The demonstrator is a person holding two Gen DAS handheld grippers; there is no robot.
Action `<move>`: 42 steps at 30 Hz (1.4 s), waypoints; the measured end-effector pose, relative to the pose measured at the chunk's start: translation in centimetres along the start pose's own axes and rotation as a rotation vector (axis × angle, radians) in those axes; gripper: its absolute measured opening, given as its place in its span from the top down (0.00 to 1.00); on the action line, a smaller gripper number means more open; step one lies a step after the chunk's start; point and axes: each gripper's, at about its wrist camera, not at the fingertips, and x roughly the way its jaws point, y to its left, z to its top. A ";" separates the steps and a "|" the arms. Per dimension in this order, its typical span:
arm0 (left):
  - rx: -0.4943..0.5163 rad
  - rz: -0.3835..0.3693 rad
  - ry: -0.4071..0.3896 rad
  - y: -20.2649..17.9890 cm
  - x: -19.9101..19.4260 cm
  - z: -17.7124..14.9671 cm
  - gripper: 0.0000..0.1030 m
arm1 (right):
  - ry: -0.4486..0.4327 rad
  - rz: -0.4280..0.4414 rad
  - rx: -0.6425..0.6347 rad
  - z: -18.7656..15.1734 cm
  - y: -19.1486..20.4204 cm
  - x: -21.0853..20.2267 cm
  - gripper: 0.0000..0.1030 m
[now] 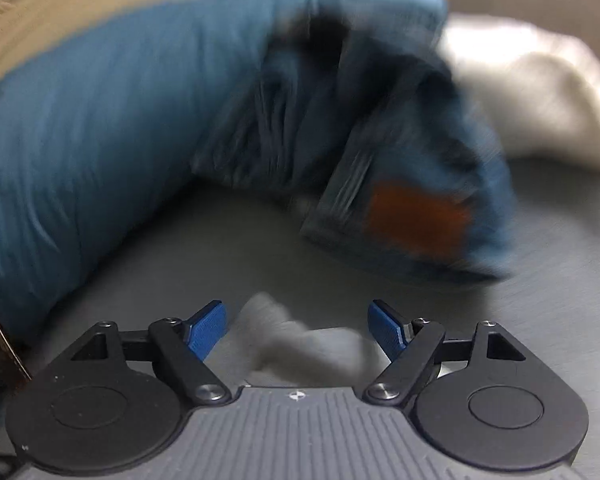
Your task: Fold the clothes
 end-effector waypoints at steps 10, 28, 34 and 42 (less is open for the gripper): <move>-0.009 -0.047 -0.062 0.2 -1.3 0.0 0.84 | 0.053 0.060 -0.155 -0.3 2.1 0.6 0.80; -0.151 0.067 -0.092 0.2 -2.3 -0.2 0.67 | -0.199 0.097 0.101 -1.4 0.1 -4.4 0.50; -0.113 0.063 -0.164 -1.0 -5.0 -0.3 0.66 | -0.315 0.133 0.283 -6.3 -3.0 -14.1 0.50; 0.054 0.099 -0.174 -4.8 -4.9 -0.7 0.66 | -0.426 0.084 0.578 -19.4 -4.2 -24.5 0.50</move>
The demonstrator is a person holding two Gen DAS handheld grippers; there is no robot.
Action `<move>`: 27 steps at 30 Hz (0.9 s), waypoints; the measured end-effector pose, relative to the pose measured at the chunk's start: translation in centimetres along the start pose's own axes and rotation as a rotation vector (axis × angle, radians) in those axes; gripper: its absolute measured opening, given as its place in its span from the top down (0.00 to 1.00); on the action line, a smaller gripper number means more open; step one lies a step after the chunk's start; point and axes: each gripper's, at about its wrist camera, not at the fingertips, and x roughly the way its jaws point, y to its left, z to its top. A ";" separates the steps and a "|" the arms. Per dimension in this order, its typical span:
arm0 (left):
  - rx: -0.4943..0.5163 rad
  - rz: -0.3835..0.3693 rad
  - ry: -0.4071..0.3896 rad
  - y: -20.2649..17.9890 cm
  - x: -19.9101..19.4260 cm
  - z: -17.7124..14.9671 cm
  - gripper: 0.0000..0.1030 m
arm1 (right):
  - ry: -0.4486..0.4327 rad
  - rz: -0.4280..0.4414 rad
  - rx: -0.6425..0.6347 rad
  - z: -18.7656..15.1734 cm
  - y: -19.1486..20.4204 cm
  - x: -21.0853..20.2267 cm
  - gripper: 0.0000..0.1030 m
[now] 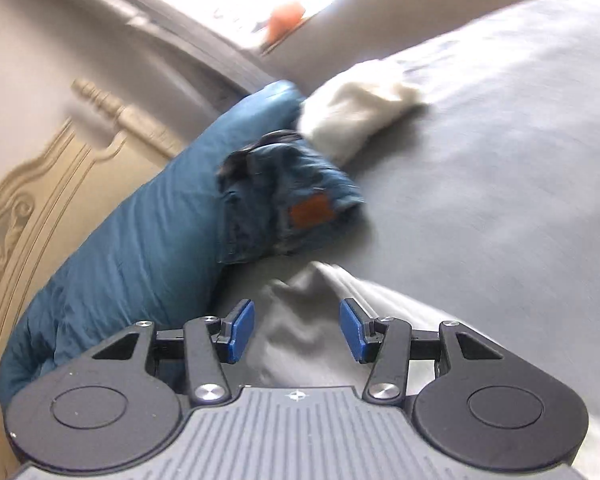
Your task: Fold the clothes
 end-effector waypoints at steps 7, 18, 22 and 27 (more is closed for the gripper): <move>0.179 0.038 0.108 -3.6 3.5 -0.8 0.66 | -0.039 -0.100 0.248 -7.7 -4.6 -7.5 0.50; 0.376 0.031 0.128 -7.2 3.1 -0.9 0.66 | -0.218 -0.286 0.521 -15.5 -10.3 -19.0 0.50; 0.479 -0.108 0.155 -11.8 2.5 -2.0 0.62 | -0.285 -0.330 0.630 -17.3 -13.0 -21.4 0.50; 0.643 -0.276 0.189 -18.3 2.4 -5.6 0.46 | -0.326 -0.342 0.660 -16.7 -15.4 -23.0 0.49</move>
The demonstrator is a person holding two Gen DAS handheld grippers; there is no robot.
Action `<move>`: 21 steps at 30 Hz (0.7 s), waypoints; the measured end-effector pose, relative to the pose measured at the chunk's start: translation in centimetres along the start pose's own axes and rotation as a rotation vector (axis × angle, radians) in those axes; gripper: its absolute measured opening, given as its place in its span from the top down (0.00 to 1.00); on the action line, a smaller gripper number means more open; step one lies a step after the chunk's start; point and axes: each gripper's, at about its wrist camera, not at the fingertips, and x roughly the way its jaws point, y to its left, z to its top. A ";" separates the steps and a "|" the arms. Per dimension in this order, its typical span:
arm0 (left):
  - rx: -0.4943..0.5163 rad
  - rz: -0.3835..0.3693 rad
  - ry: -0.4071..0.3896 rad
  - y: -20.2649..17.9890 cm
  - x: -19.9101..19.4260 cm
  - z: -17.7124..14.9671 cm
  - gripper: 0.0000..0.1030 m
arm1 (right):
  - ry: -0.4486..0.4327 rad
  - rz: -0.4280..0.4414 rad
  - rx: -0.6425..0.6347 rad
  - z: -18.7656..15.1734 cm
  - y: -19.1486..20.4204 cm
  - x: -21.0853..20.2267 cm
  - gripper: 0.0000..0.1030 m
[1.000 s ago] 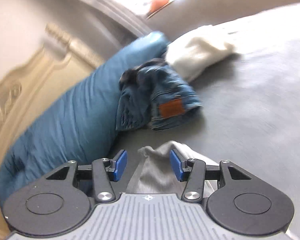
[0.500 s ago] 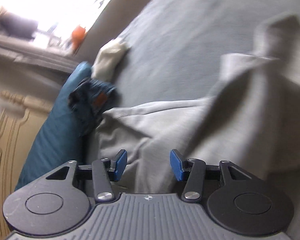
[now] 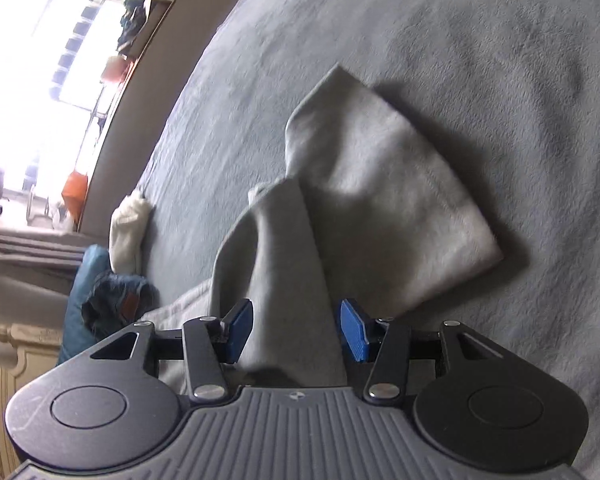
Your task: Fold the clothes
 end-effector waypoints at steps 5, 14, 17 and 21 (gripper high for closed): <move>0.171 -0.038 0.020 -5.3 2.3 -0.3 0.44 | -0.045 -0.059 0.000 3.1 -1.1 0.8 0.43; 0.407 0.000 0.045 -10.6 6.6 0.4 0.44 | -0.124 -0.235 -0.163 9.5 0.8 5.0 0.41; 0.450 -0.013 0.041 -11.8 7.6 1.1 0.45 | -0.126 -0.268 -0.230 12.3 1.8 7.2 0.36; 0.485 -0.060 0.034 -13.8 9.2 2.0 0.45 | -0.122 -0.291 -0.277 15.2 1.9 10.0 0.28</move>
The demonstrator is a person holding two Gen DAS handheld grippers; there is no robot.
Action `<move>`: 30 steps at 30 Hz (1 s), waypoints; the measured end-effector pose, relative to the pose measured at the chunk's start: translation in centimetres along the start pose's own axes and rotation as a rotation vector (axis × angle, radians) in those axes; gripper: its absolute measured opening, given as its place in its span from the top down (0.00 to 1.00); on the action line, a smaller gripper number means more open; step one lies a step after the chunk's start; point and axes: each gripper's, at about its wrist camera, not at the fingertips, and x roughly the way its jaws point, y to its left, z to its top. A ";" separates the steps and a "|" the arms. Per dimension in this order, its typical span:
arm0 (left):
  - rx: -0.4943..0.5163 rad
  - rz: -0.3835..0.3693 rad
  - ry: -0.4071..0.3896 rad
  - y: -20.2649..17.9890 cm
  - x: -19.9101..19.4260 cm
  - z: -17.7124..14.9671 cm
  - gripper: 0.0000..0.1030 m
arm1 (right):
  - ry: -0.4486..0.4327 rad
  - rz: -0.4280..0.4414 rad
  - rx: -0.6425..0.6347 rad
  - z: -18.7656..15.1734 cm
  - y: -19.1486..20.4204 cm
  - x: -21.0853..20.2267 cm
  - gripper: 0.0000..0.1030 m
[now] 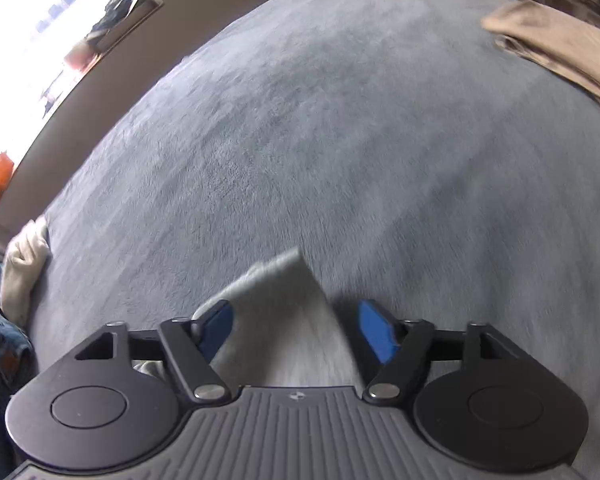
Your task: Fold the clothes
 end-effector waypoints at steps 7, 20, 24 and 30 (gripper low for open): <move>0.033 -0.067 0.006 -2.2 3.3 2.4 0.64 | 0.008 0.014 -0.064 -0.4 -0.6 1.2 0.88; -0.043 -0.076 -0.062 -2.2 -0.4 2.1 0.96 | -0.181 0.207 -0.021 -1.0 -0.7 -9.5 0.98; -0.025 -0.116 -0.099 -2.5 -3.2 1.0 0.96 | -0.222 0.252 -0.020 -1.1 -0.5 -13.0 0.99; -0.014 -0.181 -0.097 -2.9 -6.8 -2.6 0.96 | -0.260 0.237 0.070 -3.6 -4.4 -17.7 0.99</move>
